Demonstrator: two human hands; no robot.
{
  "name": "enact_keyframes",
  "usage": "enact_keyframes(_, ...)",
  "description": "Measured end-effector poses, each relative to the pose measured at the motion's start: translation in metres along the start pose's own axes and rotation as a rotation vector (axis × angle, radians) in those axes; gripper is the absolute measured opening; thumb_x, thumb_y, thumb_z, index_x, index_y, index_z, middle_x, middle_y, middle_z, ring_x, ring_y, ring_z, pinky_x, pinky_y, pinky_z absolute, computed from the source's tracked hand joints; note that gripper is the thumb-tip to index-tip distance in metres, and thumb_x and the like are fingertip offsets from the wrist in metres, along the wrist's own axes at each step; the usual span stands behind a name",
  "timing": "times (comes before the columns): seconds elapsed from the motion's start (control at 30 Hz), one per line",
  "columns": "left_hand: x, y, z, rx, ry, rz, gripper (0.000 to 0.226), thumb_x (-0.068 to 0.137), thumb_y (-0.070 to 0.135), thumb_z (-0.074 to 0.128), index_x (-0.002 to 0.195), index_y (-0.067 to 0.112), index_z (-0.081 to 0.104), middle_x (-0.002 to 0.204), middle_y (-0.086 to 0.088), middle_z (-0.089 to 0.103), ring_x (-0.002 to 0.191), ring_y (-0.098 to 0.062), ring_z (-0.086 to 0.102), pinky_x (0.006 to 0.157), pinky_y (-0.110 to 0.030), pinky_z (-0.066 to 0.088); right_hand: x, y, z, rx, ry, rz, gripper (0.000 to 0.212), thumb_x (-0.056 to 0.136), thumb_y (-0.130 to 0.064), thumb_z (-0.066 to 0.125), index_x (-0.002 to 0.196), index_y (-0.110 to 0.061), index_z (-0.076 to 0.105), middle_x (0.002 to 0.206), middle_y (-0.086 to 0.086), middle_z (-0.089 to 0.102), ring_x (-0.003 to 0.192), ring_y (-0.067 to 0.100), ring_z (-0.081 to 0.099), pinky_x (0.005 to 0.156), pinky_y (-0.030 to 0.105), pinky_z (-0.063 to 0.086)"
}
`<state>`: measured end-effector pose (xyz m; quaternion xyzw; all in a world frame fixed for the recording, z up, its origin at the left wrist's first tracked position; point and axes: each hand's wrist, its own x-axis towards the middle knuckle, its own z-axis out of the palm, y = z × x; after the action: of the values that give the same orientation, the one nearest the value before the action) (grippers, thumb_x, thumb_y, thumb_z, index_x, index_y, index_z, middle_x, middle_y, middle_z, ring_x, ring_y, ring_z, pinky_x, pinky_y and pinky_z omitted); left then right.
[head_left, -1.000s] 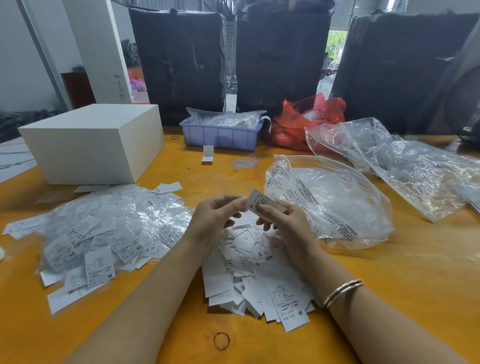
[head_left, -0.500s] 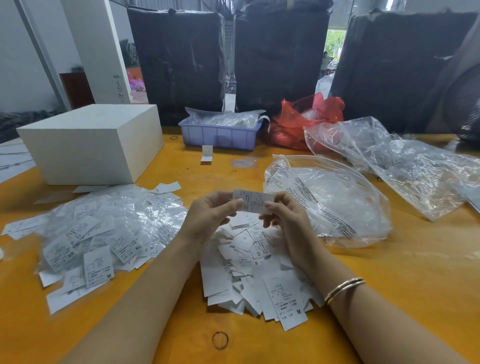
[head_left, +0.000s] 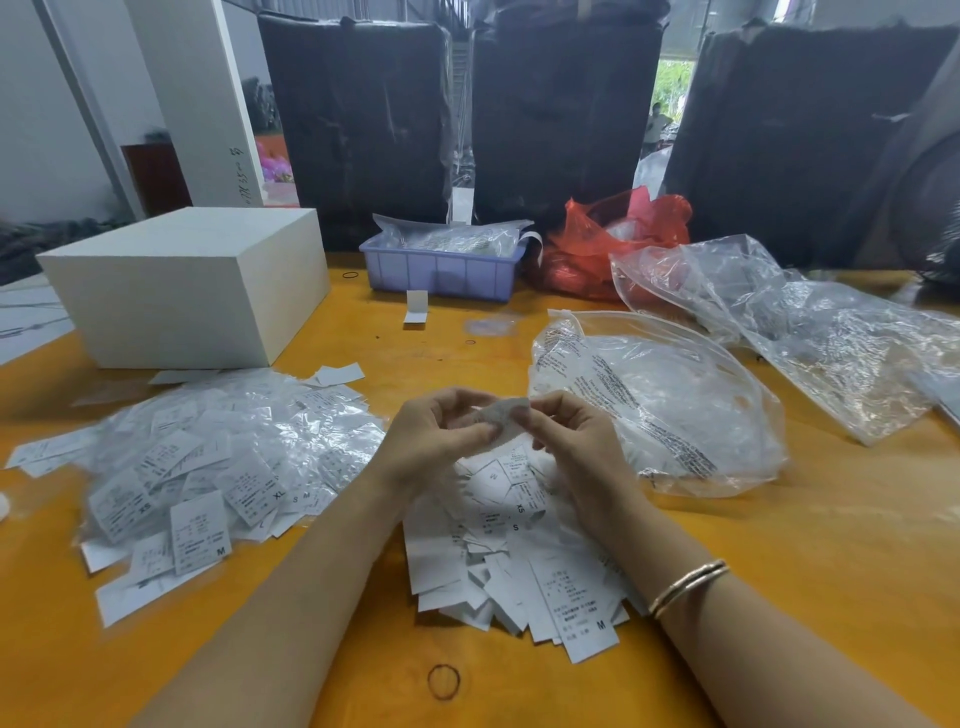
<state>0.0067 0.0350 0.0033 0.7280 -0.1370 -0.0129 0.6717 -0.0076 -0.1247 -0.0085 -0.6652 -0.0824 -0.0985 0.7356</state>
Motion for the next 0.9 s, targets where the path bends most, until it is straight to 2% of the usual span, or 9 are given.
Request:
enact_keyframes(0.13, 0.0, 0.002, -0.003, 0.045, 0.061, 0.026, 0.024, 0.081, -0.001, 0.067, 0.091, 0.021, 0.065, 0.09, -0.003, 0.068, 0.079, -0.009, 0.064, 0.062, -0.011, 0.049, 0.006, -0.005, -0.006, -0.127, 0.049, -0.112, 0.006, 0.087, -0.013, 0.063, 0.084, -0.018, 0.063, 0.073, -0.001, 0.06, 0.064, 0.007, 0.051, 0.059, 0.015, 0.044)
enact_keyframes(0.23, 0.004, 0.005, -0.017, 0.139, 0.239, 0.086, 0.024, 0.084, 0.001, 0.062, 0.09, 0.024, 0.062, 0.092, 0.004, 0.065, 0.085, -0.007, 0.06, 0.06, -0.009, 0.047, 0.019, -0.012, -0.031, -0.386, 0.365, -0.342, 0.011, 0.091, -0.008, 0.055, 0.089, -0.016, 0.063, 0.08, 0.001, 0.064, 0.064, 0.003, 0.053, 0.061, 0.01, 0.042)
enact_keyframes(0.3, 0.004, 0.003, -0.026, 0.393, 0.386, 0.108, 0.016, 0.087, 0.008, 0.061, 0.094, 0.023, 0.062, 0.095, 0.005, 0.065, 0.09, -0.011, 0.059, 0.066, -0.015, 0.049, 0.027, -0.01, -0.056, -0.692, 0.518, -0.396, 0.017, 0.091, -0.004, 0.051, 0.095, -0.007, 0.067, 0.091, 0.008, 0.067, 0.078, 0.013, 0.059, 0.073, 0.011, 0.043)
enact_keyframes(0.4, 0.004, -0.004, -0.038, 0.765, 0.504, 0.022, 0.018, 0.088, 0.017, 0.053, 0.103, 0.023, 0.061, 0.093, 0.0, 0.062, 0.085, -0.02, 0.058, 0.073, -0.033, 0.05, 0.037, 0.003, -0.085, -1.11, 0.434, -0.095, 0.027, 0.094, -0.012, 0.046, 0.11, -0.009, 0.067, 0.114, 0.011, 0.063, 0.105, 0.03, 0.055, 0.09, 0.038, 0.042)
enact_keyframes(0.47, 0.004, -0.007, -0.043, 0.964, 0.474, -0.127, 0.023, 0.087, 0.02, 0.048, 0.107, 0.025, 0.06, 0.093, -0.001, 0.061, 0.084, -0.022, 0.053, 0.082, -0.036, 0.046, 0.041, 0.01, -0.089, -1.34, 0.293, 0.112, 0.029, 0.095, -0.019, 0.041, 0.111, -0.011, 0.064, 0.118, 0.011, 0.059, 0.108, 0.031, 0.051, 0.088, 0.039, 0.038)
enact_keyframes(0.53, 0.004, -0.01, -0.046, 1.12, 0.438, -0.24, 0.025, 0.088, 0.021, 0.047, 0.11, 0.028, 0.058, 0.099, -0.002, 0.063, 0.09, -0.022, 0.05, 0.088, -0.038, 0.036, 0.043, 0.012, -0.085, -1.483, 0.232, 0.142, 0.028, 0.095, -0.021, 0.039, 0.101, -0.01, 0.064, 0.11, 0.01, 0.058, 0.101, 0.03, 0.052, 0.083, 0.037, 0.038)
enact_keyframes(0.63, 0.003, -0.014, -0.046, 1.308, 0.432, -0.255, 0.028, 0.089, 0.021, 0.047, 0.114, 0.028, 0.057, 0.115, -0.003, 0.059, 0.108, -0.024, 0.044, 0.087, -0.039, 0.032, 0.043, 0.013, -0.081, -1.518, 0.265, 0.082, 0.027, 0.095, -0.023, 0.043, 0.098, -0.015, 0.068, 0.102, 0.006, 0.061, 0.096, 0.026, 0.053, 0.082, 0.036, 0.038)
enact_keyframes(0.73, 0.003, -0.016, -0.043, 1.41, 0.451, -0.186, 0.035, 0.087, 0.021, 0.049, 0.121, 0.029, 0.053, 0.125, -0.002, 0.052, 0.115, -0.025, 0.039, 0.086, -0.036, 0.031, 0.041, 0.011, -0.081, -1.433, 0.349, 0.035, 0.021, 0.093, -0.022, 0.051, 0.098, -0.016, 0.07, 0.101, 0.005, 0.065, 0.096, 0.026, 0.055, 0.082, 0.035, 0.037)
enact_keyframes(0.9, 0.005, -0.019, -0.025, 1.168, 0.381, 0.123, 0.028, 0.086, 0.02, 0.055, 0.113, 0.026, 0.061, 0.121, 0.001, 0.056, 0.116, -0.024, 0.037, 0.086, -0.034, 0.029, 0.038, 0.01, -0.082, -1.262, 0.471, -0.044, 0.011, 0.087, -0.022, 0.063, 0.091, -0.013, 0.068, 0.096, 0.007, 0.067, 0.093, 0.027, 0.057, 0.081, 0.036, 0.037)
